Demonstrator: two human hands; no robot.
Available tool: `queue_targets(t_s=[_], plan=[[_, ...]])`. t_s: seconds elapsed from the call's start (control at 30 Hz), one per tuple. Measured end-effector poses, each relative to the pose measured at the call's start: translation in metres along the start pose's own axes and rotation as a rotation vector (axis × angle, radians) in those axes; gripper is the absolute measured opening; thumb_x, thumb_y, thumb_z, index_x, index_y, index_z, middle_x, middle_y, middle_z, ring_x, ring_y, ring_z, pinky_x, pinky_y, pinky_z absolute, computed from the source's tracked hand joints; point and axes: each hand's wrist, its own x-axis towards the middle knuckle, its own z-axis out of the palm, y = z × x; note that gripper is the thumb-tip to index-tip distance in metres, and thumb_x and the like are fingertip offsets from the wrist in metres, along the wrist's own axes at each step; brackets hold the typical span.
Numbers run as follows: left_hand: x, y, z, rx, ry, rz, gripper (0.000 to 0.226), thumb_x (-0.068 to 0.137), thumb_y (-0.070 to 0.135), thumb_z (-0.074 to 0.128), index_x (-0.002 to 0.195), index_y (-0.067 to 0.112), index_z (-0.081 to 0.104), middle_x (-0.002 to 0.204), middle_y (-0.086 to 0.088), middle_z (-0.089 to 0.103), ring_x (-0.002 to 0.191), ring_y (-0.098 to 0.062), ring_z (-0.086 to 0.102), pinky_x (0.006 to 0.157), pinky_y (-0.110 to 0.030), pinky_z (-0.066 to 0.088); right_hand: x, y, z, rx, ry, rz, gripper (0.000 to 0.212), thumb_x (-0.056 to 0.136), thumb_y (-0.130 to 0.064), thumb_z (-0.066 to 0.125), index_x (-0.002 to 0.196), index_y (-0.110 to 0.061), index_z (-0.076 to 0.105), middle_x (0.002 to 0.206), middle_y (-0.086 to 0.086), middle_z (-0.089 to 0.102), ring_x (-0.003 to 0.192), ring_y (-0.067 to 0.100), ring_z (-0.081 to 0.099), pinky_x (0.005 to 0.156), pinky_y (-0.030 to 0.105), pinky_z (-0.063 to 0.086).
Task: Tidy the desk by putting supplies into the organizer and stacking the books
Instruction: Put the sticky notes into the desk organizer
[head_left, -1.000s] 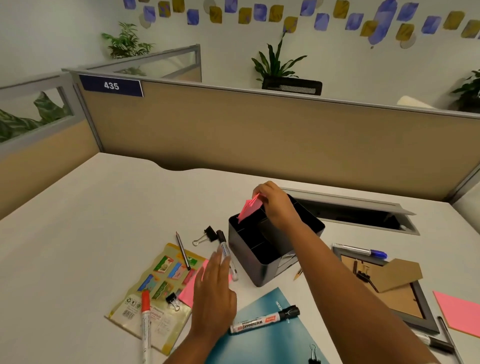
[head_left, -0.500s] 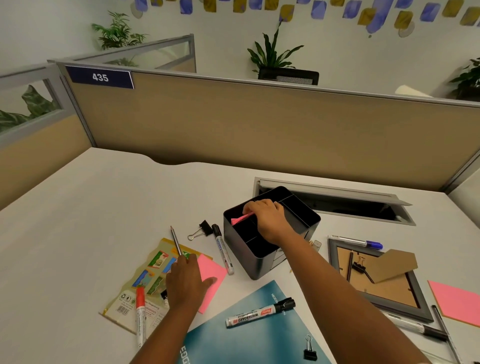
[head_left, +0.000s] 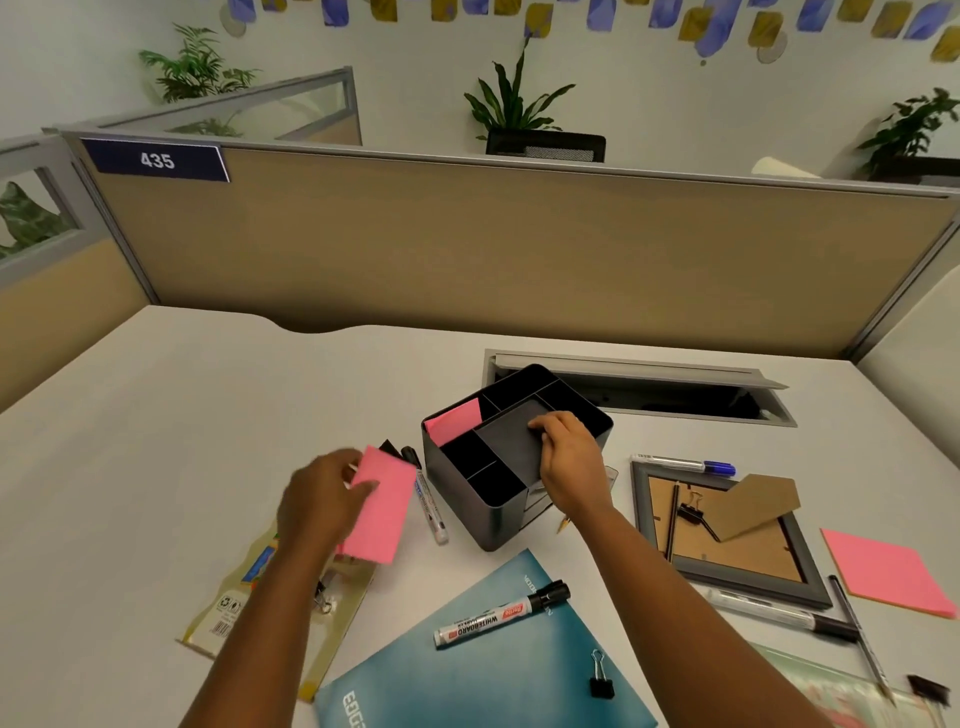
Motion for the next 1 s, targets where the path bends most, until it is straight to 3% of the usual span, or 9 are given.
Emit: queue_targets(t_s=[0.17,0.33,0.4,0.47,0.5,0.67,0.8,1.0], plan=[[0.011,0.028,-0.021,-0.470,0.255,0.077,0.012,0.086,0.008,0.061,0.094,0.006,0.053,0.100,-0.006,0.056,0.089,-0.025,0.055,0.074,-0.036,0.048,0.001,-0.001,0.001,-0.018,-0.018,0.022,0.029,0.096,-0.010,0.039,0.120,-0.008,0.055,0.123,0.012,0.053,0.111,0.025,0.048,0.093,0.030,0.045],[0.023,0.050,0.004,-0.755,0.260,0.079,0.017,0.086,0.006,0.061,0.085,0.006,0.044,0.094,-0.012,0.053,0.090,-0.027,0.058,0.082,-0.043,0.055,0.001,-0.002,0.000,-0.040,-0.031,0.019,0.029,0.095,-0.010,0.040,0.121,-0.009,0.054,0.125,0.012,0.052,0.113,0.025,0.047,0.094,0.031,0.045],[0.028,0.057,0.015,-0.738,0.244,0.102,0.017,0.086,0.006,0.062,0.085,0.006,0.044,0.094,-0.011,0.053,0.092,-0.027,0.058,0.075,-0.028,0.056,0.002,-0.001,0.000,-0.052,-0.034,0.012,0.029,0.095,-0.010,0.040,0.121,-0.010,0.053,0.125,0.011,0.051,0.113,0.025,0.047,0.095,0.030,0.046],[0.030,0.064,0.023,-0.657,0.226,0.142,0.017,0.086,0.007,0.061,0.085,0.006,0.045,0.094,-0.010,0.054,0.090,-0.022,0.055,0.061,-0.004,0.047,0.002,0.000,0.000,-0.059,-0.034,0.011,0.029,0.095,-0.011,0.040,0.121,-0.011,0.053,0.126,0.011,0.051,0.114,0.024,0.047,0.095,0.030,0.046],[0.032,0.066,0.026,-0.627,0.221,0.155,0.017,0.086,0.007,0.062,0.086,0.006,0.045,0.095,-0.010,0.055,0.089,-0.020,0.053,0.057,-0.001,0.042,0.003,0.001,0.001,-0.061,-0.032,0.013,0.029,0.095,-0.011,0.040,0.121,-0.012,0.053,0.126,0.010,0.051,0.114,0.024,0.047,0.095,0.030,0.046],[0.042,0.068,0.040,-0.526,0.137,0.123,0.021,0.088,0.012,0.060,0.104,0.000,0.053,0.114,-0.018,0.061,0.098,-0.029,0.061,0.077,-0.026,0.049,0.003,0.001,0.000,-0.066,-0.023,-0.003,0.030,0.095,-0.011,0.039,0.122,-0.011,0.053,0.126,0.011,0.051,0.114,0.024,0.047,0.095,0.031,0.046],[0.043,0.068,0.046,-0.425,0.129,0.113,0.026,0.090,0.014,0.056,0.112,0.000,0.057,0.118,-0.019,0.063,0.108,-0.034,0.060,0.089,-0.039,0.050,0.003,0.001,0.001,-0.076,-0.004,-0.019,0.030,0.095,-0.011,0.038,0.121,-0.011,0.053,0.126,0.010,0.051,0.114,0.024,0.047,0.094,0.031,0.046],[0.039,0.058,0.051,-0.322,0.158,0.021,0.030,0.089,0.020,0.059,0.113,0.003,0.065,0.117,-0.015,0.067,0.108,-0.032,0.062,0.090,-0.037,0.049,0.003,0.003,0.002,-0.090,0.002,-0.034,0.029,0.096,-0.012,0.038,0.121,-0.011,0.053,0.126,0.010,0.051,0.114,0.024,0.046,0.094,0.032,0.046]])
